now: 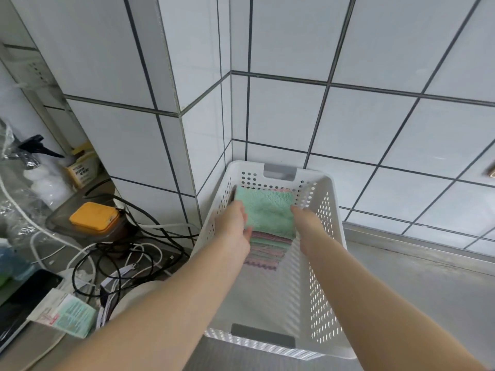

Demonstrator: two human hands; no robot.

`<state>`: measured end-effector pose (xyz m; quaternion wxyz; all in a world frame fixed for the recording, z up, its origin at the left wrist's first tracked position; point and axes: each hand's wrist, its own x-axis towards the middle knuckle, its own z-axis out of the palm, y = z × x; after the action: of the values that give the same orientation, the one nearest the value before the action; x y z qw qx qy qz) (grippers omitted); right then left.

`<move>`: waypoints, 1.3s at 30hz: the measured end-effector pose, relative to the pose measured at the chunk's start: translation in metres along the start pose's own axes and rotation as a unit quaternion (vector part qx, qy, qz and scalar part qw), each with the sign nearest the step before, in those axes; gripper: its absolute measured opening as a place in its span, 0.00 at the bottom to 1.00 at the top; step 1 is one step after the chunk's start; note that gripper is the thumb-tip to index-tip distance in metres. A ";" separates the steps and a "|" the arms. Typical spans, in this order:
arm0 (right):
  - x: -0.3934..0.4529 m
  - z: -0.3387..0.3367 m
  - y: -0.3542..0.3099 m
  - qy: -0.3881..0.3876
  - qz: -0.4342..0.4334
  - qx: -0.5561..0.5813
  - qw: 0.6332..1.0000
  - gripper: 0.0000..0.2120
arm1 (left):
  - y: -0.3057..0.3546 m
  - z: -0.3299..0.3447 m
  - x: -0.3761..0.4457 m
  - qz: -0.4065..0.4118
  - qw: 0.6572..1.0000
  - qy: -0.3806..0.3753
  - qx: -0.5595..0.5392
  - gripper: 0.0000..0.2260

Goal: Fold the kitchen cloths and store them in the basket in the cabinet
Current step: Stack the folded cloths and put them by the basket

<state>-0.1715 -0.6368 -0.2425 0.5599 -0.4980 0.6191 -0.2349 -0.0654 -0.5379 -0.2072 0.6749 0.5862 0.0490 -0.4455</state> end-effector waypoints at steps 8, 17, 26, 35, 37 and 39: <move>-0.006 0.005 0.007 -0.021 0.061 0.061 0.996 0.29 | -0.036 0.004 0.000 -0.214 0.973 -0.019 -0.088 0.28; -0.010 0.028 0.023 -0.103 0.021 0.025 0.994 0.32 | -0.021 0.002 0.036 -0.155 0.983 0.052 -0.083 0.18; -0.016 0.031 0.034 -0.099 -0.038 -0.101 0.989 0.26 | -0.030 -0.008 0.043 -0.158 0.985 0.070 -0.024 0.16; -0.020 0.021 0.023 -0.042 -0.026 -0.069 0.996 0.31 | -0.007 -0.012 -0.007 -0.113 0.992 -0.035 -0.038 0.26; -0.021 0.020 0.017 -0.021 -0.029 -0.040 0.999 0.31 | -0.005 -0.014 -0.015 -0.045 0.996 -0.076 -0.015 0.24; -0.023 0.023 0.011 -0.012 -0.046 -0.016 0.999 0.29 | -0.006 -0.010 -0.018 0.079 0.986 -0.095 0.114 0.21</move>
<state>-0.1573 -0.6061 -0.2474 0.5476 -0.5374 0.5930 -0.2443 -0.0752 -0.5192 -0.2042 0.6385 0.6163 -0.1126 -0.4470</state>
